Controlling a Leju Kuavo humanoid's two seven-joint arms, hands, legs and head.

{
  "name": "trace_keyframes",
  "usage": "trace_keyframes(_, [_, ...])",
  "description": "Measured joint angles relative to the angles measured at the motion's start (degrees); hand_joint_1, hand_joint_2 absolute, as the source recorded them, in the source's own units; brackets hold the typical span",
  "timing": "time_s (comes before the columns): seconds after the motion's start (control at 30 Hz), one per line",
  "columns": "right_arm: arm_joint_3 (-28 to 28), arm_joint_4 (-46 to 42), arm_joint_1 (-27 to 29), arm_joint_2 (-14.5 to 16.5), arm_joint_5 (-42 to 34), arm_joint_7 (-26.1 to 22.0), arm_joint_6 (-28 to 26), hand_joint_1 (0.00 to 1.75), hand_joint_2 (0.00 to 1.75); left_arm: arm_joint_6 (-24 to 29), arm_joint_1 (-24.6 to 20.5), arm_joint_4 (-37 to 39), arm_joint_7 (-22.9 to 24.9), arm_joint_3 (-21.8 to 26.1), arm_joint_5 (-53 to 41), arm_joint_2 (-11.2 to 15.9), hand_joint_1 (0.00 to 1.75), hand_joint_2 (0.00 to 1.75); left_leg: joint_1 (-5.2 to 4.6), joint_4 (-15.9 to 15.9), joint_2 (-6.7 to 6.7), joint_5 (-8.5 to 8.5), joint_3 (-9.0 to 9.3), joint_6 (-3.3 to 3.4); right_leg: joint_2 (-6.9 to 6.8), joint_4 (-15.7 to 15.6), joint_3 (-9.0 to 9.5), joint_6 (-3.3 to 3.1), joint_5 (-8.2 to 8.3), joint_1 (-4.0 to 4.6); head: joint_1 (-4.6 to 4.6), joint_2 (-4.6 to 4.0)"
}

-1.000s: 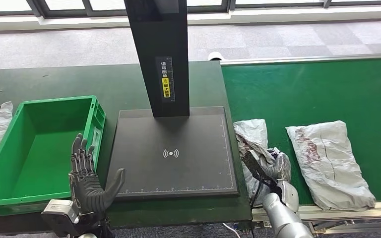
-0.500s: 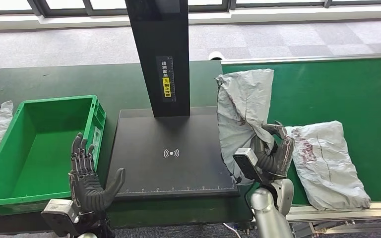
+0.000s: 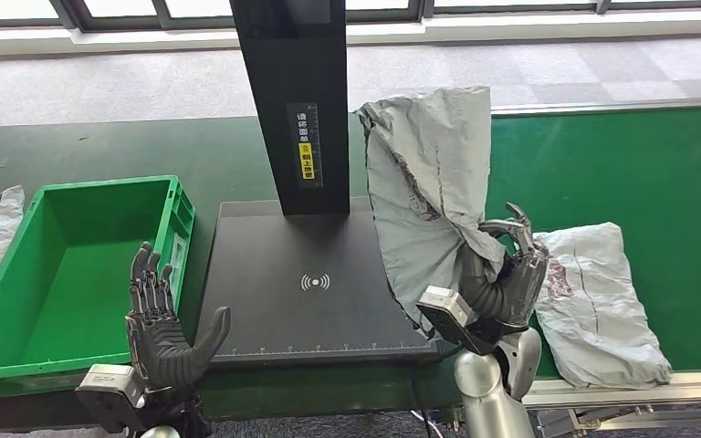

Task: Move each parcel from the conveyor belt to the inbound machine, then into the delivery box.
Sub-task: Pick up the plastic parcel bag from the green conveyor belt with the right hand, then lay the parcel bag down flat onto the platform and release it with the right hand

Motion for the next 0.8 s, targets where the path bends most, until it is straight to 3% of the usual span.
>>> trace_keyframes(0.17, [2.83, 1.9, -0.54, -0.12, 6.32, 5.4, 1.79, 1.75, 1.75, -0.26, -0.16, 0.01, 0.0, 0.0, 0.0, 0.01, 0.0, 1.75, 0.0, -0.01, 0.02, -0.01, -0.32, 0.0, 0.01, 0.0, 0.0, 0.0, -0.01, 0.02, 0.0, 0.0])
trace_keyframes(0.37, [9.15, 12.28, -3.3, -0.46, 12.04, 12.66, 3.92, 1.75, 1.75, -0.77, -0.72, 0.44, 0.0, 0.0, -0.02, 0.02, 0.0, 1.75, 0.02, -0.01, 0.01, 0.06, -0.07, -0.03, 0.0, 0.01, -0.05, -0.02, 0.01, 0.05, 0.0, 0.0])
trace_keyframes(0.57, [13.13, 24.04, -7.21, -0.6, 12.58, 15.28, 5.87, 1.75, 1.75, -1.31, -1.39, 0.92, 0.0, 0.0, -0.28, 0.02, 0.0, 1.75, 0.02, 0.0, 0.0, 0.07, -0.07, -0.03, 0.0, 0.01, -0.05, -0.02, 0.02, 0.04, -0.01, 0.0])
trace_keyframes(0.8, [14.51, 30.38, -9.17, -0.64, 12.61, 15.47, 5.93, 1.75, 1.75, -1.38, -1.5, 1.09, 0.0, 0.0, -0.31, 0.03, 0.0, 1.75, 0.02, 0.0, 0.0, 0.04, -0.09, -0.01, 0.0, 0.01, -0.08, -0.01, 0.01, 0.03, -0.01, 0.0])
